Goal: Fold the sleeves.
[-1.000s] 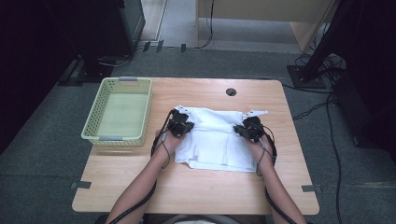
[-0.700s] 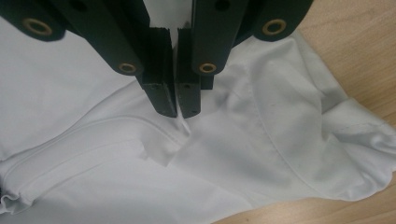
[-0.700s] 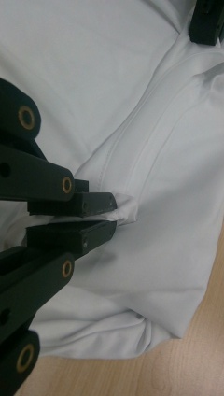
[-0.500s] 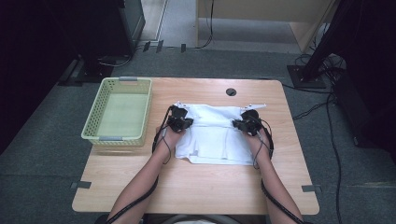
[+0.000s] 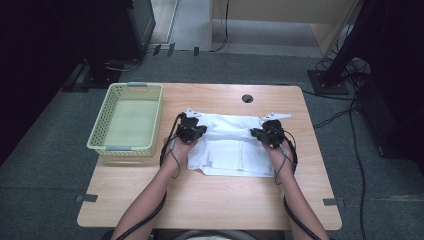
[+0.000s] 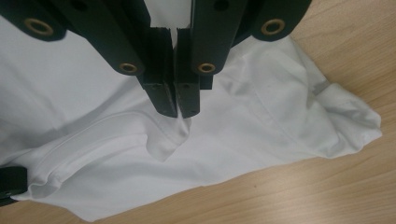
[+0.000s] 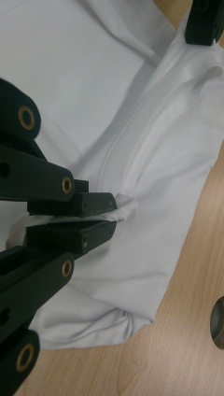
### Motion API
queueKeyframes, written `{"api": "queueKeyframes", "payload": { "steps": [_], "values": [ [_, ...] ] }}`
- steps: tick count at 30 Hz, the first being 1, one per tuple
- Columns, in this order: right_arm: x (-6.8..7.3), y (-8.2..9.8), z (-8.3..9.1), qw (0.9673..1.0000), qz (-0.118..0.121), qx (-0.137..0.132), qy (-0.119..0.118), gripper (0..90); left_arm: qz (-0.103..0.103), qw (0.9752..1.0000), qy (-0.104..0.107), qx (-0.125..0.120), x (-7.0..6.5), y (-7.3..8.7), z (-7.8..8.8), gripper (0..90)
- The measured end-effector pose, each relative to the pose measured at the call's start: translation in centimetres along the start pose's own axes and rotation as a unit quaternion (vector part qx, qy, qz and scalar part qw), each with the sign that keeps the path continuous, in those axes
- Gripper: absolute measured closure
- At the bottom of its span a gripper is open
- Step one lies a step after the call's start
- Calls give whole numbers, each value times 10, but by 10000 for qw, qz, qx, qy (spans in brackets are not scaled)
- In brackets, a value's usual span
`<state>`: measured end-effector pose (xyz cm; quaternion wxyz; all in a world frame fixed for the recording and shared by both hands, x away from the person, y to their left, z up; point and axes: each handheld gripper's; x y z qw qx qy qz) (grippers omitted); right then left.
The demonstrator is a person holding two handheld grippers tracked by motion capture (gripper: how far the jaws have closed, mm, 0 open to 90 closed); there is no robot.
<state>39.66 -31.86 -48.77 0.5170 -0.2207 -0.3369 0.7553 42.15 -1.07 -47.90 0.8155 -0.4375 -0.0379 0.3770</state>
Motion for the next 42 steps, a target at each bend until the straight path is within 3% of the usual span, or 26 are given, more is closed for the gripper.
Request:
{"api": "queueKeyframes", "payload": {
  "steps": [7, 10, 19, 25, 33, 42],
  "values": [
    [3, 4, 13, 10000, 50, -68, -50, 867, -133, 9999, 46, 2, -10, 6, 8, 891],
    [5, 8, 16, 9998, 179, -19, -11, 867, -127, 9999, 103, 7, -14, 10, 10, 891],
    [11, 13, 37, 9996, 187, -186, -133, 867, -207, 9996, 163, -120, -25, 18, 23, 891],
    [15, 20, 47, 9993, 198, -237, -202, 866, -255, 9994, 237, -66, -33, 22, 29, 891],
    [13, 32, 48, 9993, 100, -193, -301, 864, -254, 9993, 289, 14, -38, 28, 31, 891],
    [21, 41, 48, 9993, 185, -119, -287, 863, -156, 9994, 295, 73, -37, 38, 32, 891]
  ]
}}
Point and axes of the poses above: each handheld gripper's, and its own axes: z roughly backward along the jaws, y roughly out of its underside, x roughly to its left, and after that the axes turned 11 degrees about y, right-handed
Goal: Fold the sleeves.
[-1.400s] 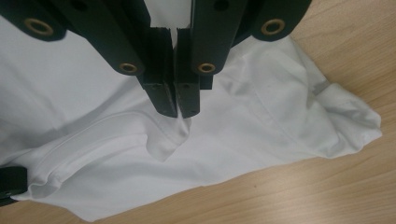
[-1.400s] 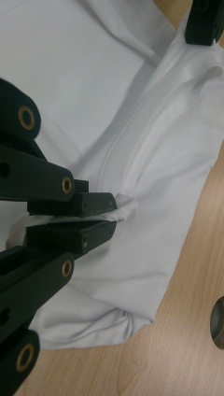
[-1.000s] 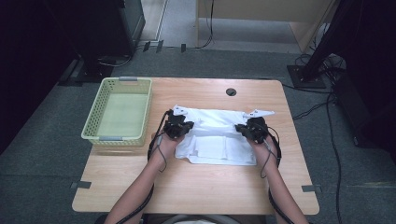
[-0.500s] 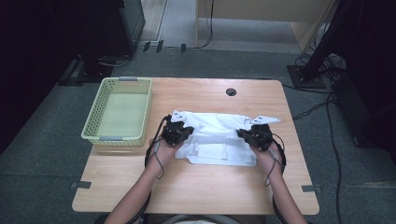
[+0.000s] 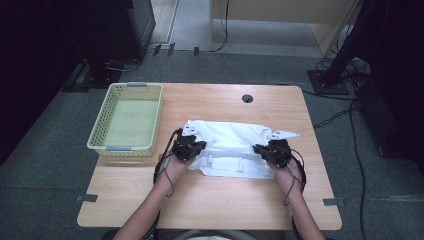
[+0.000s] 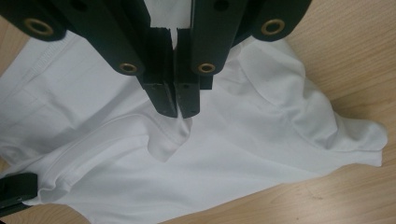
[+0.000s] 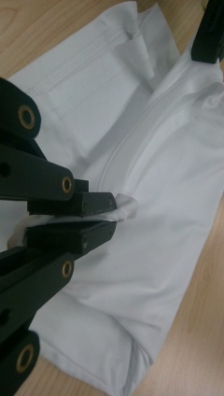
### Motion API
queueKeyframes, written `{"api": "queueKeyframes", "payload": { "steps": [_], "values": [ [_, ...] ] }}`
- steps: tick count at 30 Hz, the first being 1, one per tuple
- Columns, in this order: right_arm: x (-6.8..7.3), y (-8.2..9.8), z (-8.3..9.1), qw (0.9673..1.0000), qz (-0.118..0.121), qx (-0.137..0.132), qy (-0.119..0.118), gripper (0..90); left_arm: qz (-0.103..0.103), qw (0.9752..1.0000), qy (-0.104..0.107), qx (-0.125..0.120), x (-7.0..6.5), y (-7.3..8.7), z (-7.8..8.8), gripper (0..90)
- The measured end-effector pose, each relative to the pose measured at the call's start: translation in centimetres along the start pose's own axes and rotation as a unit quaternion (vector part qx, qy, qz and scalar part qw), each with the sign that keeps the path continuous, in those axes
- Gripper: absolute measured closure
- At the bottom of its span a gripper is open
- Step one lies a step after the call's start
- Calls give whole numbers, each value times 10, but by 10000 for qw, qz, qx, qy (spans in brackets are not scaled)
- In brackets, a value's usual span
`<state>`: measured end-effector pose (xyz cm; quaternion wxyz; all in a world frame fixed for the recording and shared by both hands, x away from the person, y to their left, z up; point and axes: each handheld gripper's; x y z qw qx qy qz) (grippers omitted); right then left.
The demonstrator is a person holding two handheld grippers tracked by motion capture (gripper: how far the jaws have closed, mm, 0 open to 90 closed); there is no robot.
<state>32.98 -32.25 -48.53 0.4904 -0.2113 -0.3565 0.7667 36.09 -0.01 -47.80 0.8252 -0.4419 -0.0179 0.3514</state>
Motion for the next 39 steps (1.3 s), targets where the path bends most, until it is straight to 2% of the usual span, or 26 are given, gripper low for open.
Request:
{"api": "queueKeyframes", "payload": {
  "steps": [13, 18, 24, 31, 34, 37, 39],
  "values": [
    [5, 9, -4, 9999, -15, 115, -94, 836, 141, 9997, 36, 172, 4, 12, -5, 879],
    [5, 14, -2, 9998, -39, 159, -127, 798, 283, 9993, 118, 191, 5, 16, -2, 821],
    [3, 17, 1, 9997, -127, 119, -169, 694, 415, 9990, 143, 67, 9, 13, 3, 703],
    [3, 18, -2, 9998, -152, 82, -117, 560, 399, 9992, 31, 53, 11, 14, -1, 518],
    [3, 18, -3, 9999, -136, 52, -44, 490, 367, 9993, -44, 44, 13, 14, -2, 425],
    [2, 20, -6, 9998, -163, 75, 10, 478, 202, 9998, 17, -71, 16, 14, -3, 328],
    [2, 21, -9, 9998, -150, 122, 19, 479, 218, 9997, 26, -63, 17, 14, -4, 312]
  ]
}}
Point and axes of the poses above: each handheld gripper's, and its own axes: z roughly backward along the jaws, y roughly out of its underside, x roughly to its left, and after that the axes turned 11 degrees about y, right-handed
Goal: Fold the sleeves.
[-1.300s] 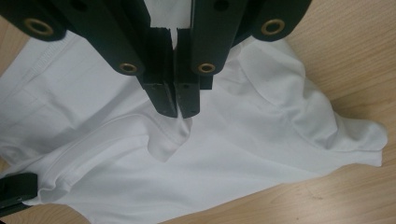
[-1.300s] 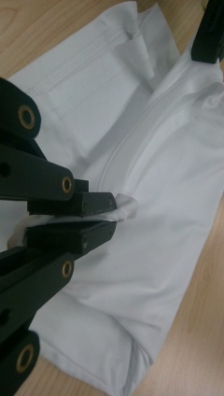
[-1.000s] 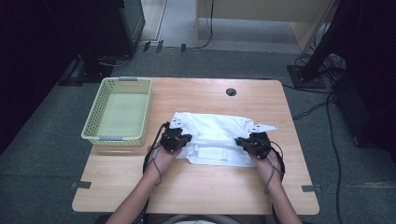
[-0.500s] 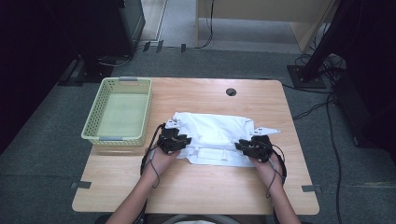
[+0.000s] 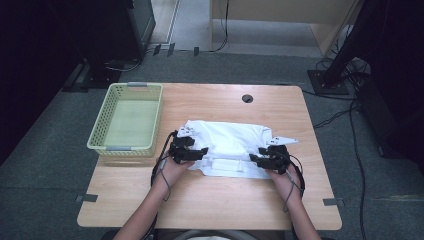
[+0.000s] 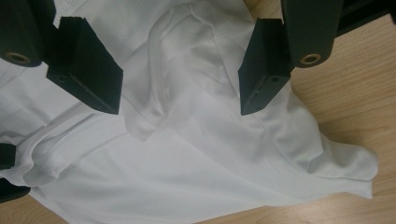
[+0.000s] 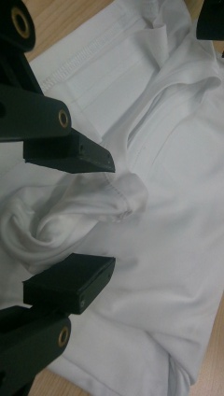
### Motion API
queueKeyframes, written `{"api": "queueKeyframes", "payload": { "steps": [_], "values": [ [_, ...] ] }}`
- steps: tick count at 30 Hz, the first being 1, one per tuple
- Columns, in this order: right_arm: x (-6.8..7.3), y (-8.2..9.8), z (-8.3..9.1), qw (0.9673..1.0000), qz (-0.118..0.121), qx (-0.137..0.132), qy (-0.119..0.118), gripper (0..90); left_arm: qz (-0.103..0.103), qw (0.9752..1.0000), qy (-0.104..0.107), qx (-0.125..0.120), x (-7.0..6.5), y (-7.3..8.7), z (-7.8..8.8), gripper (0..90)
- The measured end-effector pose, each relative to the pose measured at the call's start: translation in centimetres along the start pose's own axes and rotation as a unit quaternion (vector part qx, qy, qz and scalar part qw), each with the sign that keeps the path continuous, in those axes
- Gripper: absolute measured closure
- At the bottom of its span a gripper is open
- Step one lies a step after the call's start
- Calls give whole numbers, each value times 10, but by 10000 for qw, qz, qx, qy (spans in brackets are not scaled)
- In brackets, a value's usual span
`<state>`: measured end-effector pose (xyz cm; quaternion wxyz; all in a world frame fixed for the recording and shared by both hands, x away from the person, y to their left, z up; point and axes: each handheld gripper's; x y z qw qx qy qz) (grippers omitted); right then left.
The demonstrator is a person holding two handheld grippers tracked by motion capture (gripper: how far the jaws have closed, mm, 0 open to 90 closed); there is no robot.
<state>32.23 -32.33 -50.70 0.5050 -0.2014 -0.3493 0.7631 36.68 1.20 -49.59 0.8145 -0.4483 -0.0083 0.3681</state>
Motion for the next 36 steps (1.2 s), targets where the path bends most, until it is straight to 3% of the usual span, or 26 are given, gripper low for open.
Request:
{"api": "queueKeyframes", "payload": {
  "steps": [5, 11, 16, 25, 36],
  "values": [
    [1, 1, -3, 10000, -61, -55, 23, 419, -114, 9999, -41, 74, 2, 1, -4, 291],
    [3, 2, -6, 9998, -37, -25, 214, 402, -112, 9999, -64, 68, 4, 1, -4, 283],
    [1, 2, -8, 9996, -79, -32, 260, 365, -168, 9997, -138, 68, 6, 1, -5, 222],
    [1, 3, -11, 9991, -172, -61, 374, 306, -143, 9995, -263, 45, 9, 1, -4, 217],
    [3, 5, -13, 9986, -4, -80, 524, 301, -158, 9993, -334, 59, 12, 0, -4, 217]
  ]
}}
Point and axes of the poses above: each handheld gripper's, and its own axes: z roughly backward along the jaws, y roughly out of its underside, x roughly to its left, and after that the axes turned 11 degrees about y, right-handed
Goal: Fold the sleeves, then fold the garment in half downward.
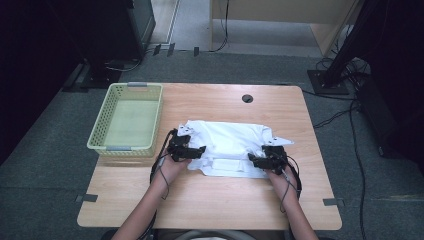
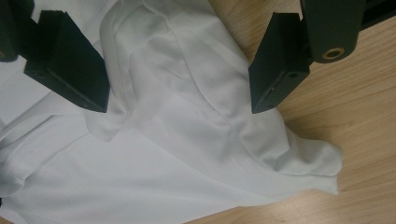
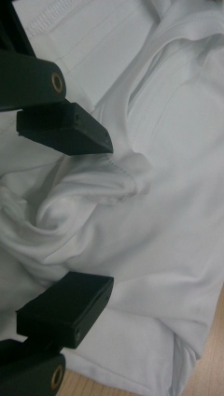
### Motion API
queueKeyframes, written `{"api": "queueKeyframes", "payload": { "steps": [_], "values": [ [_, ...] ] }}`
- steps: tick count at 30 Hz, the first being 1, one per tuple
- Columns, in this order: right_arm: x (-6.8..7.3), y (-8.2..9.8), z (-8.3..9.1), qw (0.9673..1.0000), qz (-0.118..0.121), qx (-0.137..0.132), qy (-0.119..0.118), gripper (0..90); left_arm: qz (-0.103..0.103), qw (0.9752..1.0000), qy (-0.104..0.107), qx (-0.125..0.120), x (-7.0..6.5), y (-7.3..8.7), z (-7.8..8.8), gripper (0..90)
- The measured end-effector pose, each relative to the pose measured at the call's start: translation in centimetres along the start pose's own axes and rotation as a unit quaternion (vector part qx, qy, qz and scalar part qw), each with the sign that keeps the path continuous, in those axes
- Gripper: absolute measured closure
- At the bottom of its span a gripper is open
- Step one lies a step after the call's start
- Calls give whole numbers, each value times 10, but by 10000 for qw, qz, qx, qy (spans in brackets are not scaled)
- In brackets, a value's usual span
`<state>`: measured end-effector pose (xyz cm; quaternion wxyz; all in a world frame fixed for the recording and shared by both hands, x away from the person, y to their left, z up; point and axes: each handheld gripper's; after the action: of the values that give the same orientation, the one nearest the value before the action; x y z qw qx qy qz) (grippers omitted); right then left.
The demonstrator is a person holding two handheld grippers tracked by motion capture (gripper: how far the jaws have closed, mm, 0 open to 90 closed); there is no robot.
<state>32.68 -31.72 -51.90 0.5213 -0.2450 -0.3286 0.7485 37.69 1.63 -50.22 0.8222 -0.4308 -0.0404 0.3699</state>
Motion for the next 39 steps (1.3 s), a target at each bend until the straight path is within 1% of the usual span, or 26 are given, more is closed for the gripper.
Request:
{"api": "queueKeyframes", "payload": {
  "steps": [12, 22, 30, 36, 39],
  "values": [
    [-1, 1, 0, 10000, -71, -38, 12, 301, -2, 10000, 7, -14, 0, 0, 2, 217],
    [-6, 2, 0, 9999, -101, -60, 37, 302, 0, 10000, 15, -25, 1, -1, 2, 217],
    [-9, 3, 1, 9998, -146, -61, 92, 302, 11, 10000, 12, -35, 2, -1, 2, 217],
    [-13, 4, 3, 9996, -221, -34, 167, 301, 24, 10000, -15, -52, 3, -1, 3, 217],
    [-15, 5, 4, 9995, -219, -37, 206, 302, 44, 10000, -22, -50, 3, -1, 3, 217]
  ]
}}
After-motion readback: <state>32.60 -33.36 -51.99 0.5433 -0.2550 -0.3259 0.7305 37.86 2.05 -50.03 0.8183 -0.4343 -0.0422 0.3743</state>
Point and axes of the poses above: each handheld gripper's, and its own axes: z roughly backward along the jaws, y roughly out of its underside, x roughly to its left, and after that the axes turned 11 degrees about y, right-handed
